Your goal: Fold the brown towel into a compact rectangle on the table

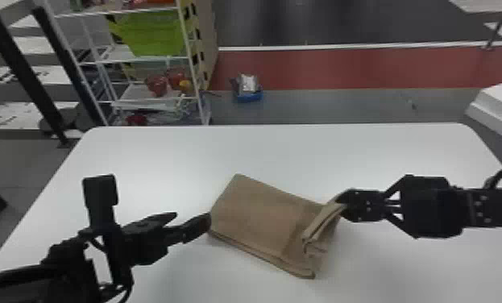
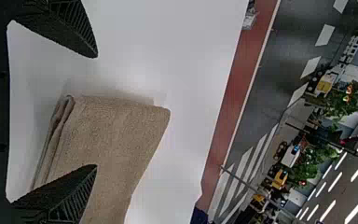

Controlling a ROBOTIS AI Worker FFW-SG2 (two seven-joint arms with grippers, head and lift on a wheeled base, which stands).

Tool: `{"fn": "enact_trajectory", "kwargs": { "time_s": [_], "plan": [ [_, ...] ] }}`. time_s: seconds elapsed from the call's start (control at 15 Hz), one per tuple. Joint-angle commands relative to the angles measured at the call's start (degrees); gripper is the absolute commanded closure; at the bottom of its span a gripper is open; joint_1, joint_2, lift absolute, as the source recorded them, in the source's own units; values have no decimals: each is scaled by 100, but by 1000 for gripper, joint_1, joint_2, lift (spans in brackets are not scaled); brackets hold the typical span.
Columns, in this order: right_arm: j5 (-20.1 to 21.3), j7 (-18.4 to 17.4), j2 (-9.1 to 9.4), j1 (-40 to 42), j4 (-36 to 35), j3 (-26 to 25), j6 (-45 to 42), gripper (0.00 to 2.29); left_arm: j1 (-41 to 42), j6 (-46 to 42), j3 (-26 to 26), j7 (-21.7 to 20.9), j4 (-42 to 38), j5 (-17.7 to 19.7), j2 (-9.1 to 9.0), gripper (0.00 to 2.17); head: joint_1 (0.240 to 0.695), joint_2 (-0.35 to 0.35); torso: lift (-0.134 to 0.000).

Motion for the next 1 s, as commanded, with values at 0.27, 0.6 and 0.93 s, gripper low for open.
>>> {"fn": "enact_trajectory", "kwargs": {
  "time_s": [0.27,0.6,0.93],
  "plan": [
    [514,19,330,-430,749,493,-13,1177,0,-35,-16,0,24,9,-15,33,695,148,-134],
    [822,19,515,-439,968,616,145,107,0,-35,-33,-53,24,9,-15,33,695,168,-134],
    [1094,-307,629,-386,968,704,778,97,9,-35,-42,-79,41,9,-15,33,695,169,-134]
  ]
}}
